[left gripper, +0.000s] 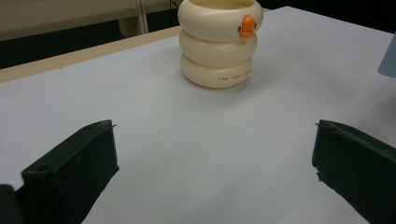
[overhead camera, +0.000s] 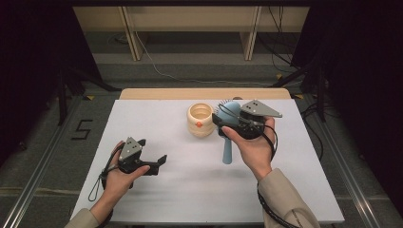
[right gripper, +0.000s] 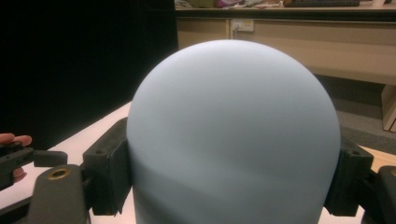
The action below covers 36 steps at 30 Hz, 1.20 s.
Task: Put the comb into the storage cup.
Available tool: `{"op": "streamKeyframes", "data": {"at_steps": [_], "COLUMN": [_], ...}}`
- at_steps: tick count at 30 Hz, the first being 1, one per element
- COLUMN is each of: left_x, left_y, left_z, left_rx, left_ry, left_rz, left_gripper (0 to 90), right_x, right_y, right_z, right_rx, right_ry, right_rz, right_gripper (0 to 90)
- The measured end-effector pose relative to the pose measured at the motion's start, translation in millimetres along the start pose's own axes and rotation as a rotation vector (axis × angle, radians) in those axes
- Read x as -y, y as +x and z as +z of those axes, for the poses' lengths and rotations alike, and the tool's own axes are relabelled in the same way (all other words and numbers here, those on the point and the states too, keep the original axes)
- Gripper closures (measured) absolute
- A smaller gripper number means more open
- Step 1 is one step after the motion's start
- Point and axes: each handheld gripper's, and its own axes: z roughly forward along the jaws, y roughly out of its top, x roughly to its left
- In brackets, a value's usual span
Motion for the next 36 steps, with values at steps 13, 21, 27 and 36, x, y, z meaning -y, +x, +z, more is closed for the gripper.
{"op": "streamKeyframes", "data": {"at_steps": [13,21,27,36], "left_x": [1.3,1.7,2.2,3.0], "left_y": [0.4,-0.3,0.2,1.1], "left_z": [1.3,1.9,2.5,2.9], "left_rx": [-0.001,0.004,0.002,0.000], "left_ry": [0.005,0.010,0.010,0.013], "left_rz": [-0.001,0.006,0.003,0.004], "left_gripper": [0.0,0.0,0.0,0.0], "right_x": [-12.3,-19.1,-26.4,-34.7], "right_y": [5.3,3.6,1.5,-1.4], "right_z": [11.6,16.6,18.0,24.2], "right_rx": [-0.002,0.006,0.016,0.024], "right_ry": [-0.015,-0.013,-0.029,-0.045], "right_rz": [-0.026,-0.040,-0.045,-0.045], "right_gripper": [21.1,21.1,21.1,21.1]}}
